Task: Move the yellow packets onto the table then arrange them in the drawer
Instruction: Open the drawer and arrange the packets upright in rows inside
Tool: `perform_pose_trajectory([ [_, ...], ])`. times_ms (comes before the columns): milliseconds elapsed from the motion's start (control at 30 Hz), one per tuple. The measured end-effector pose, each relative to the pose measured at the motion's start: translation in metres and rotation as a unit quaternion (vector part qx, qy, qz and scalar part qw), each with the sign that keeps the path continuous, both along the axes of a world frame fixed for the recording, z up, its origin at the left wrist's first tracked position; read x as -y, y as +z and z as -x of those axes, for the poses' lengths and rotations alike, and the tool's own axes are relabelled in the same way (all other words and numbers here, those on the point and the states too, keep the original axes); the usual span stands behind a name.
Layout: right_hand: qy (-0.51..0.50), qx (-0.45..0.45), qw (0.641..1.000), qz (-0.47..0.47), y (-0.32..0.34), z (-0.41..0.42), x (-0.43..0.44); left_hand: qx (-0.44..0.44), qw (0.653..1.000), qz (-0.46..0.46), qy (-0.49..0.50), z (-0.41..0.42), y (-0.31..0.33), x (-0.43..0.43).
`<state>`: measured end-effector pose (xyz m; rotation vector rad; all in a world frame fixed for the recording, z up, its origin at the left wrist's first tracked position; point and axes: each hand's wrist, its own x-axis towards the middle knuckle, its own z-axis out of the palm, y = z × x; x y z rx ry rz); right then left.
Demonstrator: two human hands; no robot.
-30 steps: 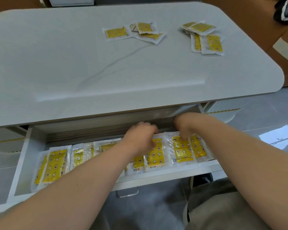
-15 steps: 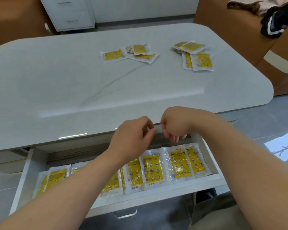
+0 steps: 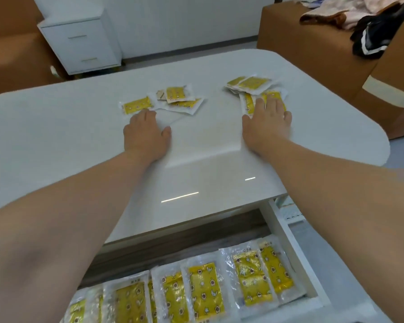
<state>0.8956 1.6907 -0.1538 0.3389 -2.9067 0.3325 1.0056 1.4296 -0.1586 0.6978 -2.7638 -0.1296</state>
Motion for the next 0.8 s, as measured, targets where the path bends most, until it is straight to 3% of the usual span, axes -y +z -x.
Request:
perform_pose_trajectory([
  [233, -0.044, 0.083, 0.996, -0.006, -0.016, 0.035, 0.003, 0.106, 0.992, -0.028, 0.064, 0.051, -0.004, 0.039],
  [367, -0.062, 0.028, 0.997, -0.02, -0.012, 0.032, 0.005, 0.111, 0.99, 0.001, 0.089, 0.048, -0.002, 0.03],
  [600, -0.036, 0.008, 0.999, -0.031, -0.001, -0.01, 0.003, 0.101, 0.989, 0.081, 0.065, -0.015, 0.004, -0.017],
  [800, -0.018, 0.032, 0.999, -0.003, 0.001, -0.089, 0.002, 0.117, 0.992, 0.051, -0.016, -0.097, 0.016, -0.066],
])
